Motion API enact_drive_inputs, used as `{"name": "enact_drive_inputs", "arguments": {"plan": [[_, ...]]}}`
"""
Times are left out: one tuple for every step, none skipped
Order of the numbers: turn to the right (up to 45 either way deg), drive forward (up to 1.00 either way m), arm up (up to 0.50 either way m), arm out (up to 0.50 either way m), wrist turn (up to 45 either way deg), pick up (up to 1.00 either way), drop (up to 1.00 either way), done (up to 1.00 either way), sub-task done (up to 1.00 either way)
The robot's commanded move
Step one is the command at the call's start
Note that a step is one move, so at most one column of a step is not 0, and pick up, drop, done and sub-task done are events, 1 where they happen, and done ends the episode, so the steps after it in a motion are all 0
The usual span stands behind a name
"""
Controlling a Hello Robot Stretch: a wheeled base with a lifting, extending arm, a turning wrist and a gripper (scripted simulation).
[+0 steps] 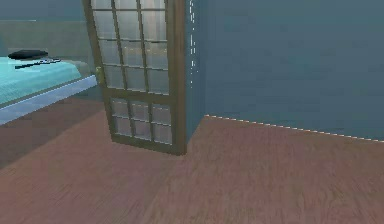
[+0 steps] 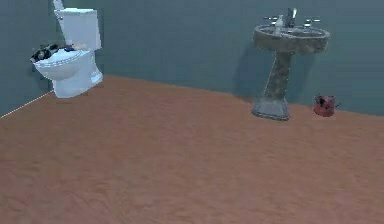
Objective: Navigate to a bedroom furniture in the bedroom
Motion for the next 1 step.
{"name": "enact_drive_inputs", "arguments": {"plan": [[-3.0, 0.0, 0.0, 0.0, 0.0, 0.0, 0.0, 0.0, 0.0]]}}
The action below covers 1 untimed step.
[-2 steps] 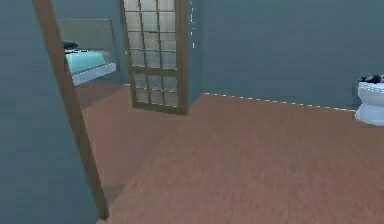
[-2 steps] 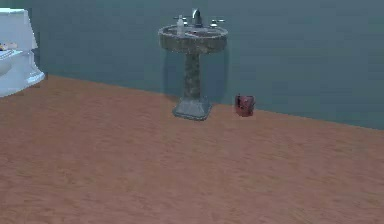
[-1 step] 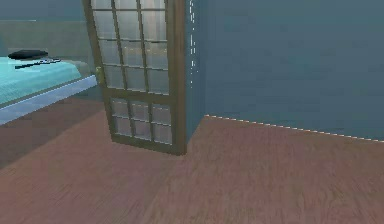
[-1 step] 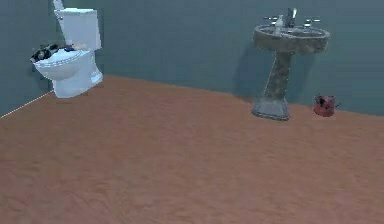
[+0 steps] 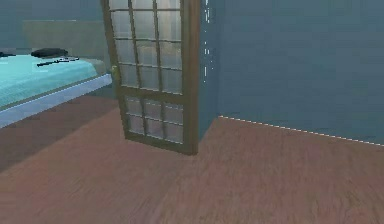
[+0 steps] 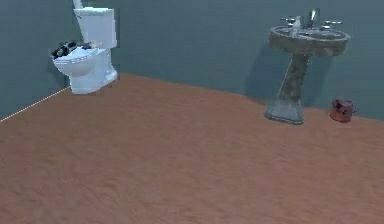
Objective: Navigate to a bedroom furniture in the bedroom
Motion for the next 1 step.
{"name": "enact_drive_inputs", "arguments": {"plan": [[0.0, 0.15, 0.0, 0.0, 0.0, 0.0, 0.0, 0.0, 0.0]]}}
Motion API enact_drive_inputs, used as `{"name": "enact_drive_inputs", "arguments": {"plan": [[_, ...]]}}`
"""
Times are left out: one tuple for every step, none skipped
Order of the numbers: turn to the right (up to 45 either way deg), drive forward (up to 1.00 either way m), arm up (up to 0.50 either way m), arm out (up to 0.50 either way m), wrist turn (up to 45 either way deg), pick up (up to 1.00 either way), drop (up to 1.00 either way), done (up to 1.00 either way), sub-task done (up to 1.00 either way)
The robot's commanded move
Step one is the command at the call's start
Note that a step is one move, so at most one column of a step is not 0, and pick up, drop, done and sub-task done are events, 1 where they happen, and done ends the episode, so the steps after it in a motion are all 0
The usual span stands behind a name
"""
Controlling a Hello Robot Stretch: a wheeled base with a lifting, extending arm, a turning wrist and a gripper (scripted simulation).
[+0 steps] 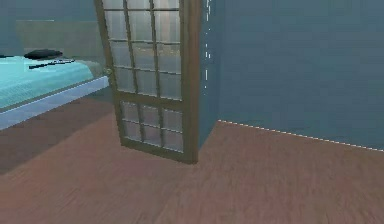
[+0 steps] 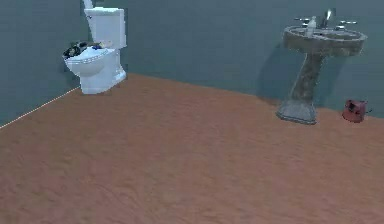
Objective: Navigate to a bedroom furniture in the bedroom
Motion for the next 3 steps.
{"name": "enact_drive_inputs", "arguments": {"plan": [[-39.0, 0.0, 0.0, 0.0, 0.0, 0.0, 0.0, 0.0, 0.0], [0.0, 1.0, 0.0, 0.0, 0.0, 0.0, 0.0, 0.0, 0.0], [-3.0, 0.0, 0.0, 0.0, 0.0, 0.0, 0.0, 0.0, 0.0]]}}
